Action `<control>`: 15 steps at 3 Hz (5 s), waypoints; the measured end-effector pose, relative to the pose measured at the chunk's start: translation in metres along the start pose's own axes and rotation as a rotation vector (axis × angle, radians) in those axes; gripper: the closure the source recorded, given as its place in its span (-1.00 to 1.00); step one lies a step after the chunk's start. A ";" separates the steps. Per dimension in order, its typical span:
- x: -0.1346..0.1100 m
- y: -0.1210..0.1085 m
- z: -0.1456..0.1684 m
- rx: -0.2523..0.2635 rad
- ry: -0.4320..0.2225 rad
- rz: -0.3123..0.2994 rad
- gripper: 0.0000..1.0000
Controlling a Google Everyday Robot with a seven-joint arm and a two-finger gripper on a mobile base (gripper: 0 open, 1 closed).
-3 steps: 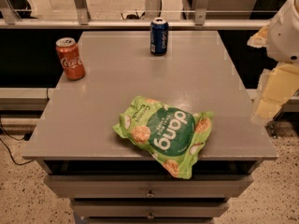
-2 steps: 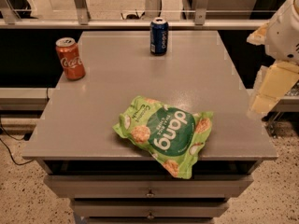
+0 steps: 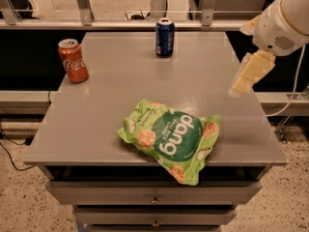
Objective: Move pepsi can near green rice chip bag
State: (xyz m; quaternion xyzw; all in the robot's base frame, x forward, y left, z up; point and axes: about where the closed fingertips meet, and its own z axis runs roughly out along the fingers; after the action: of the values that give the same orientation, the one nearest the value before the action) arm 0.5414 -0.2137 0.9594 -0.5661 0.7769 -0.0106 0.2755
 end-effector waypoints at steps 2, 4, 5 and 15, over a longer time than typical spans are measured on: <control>-0.044 -0.067 0.081 0.049 -0.237 0.070 -1.00; -0.074 -0.080 0.110 0.036 -0.362 0.118 -1.00; -0.097 -0.094 0.133 0.029 -0.447 0.167 -1.00; -0.133 -0.127 0.141 -0.043 -0.839 0.310 1.00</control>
Offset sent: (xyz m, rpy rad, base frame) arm 0.1391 0.0498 -0.0329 0.3219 -0.1544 -0.0084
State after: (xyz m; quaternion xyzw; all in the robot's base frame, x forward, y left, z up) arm 0.7420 -0.0996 0.9366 -0.4039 0.6735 0.2776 0.5534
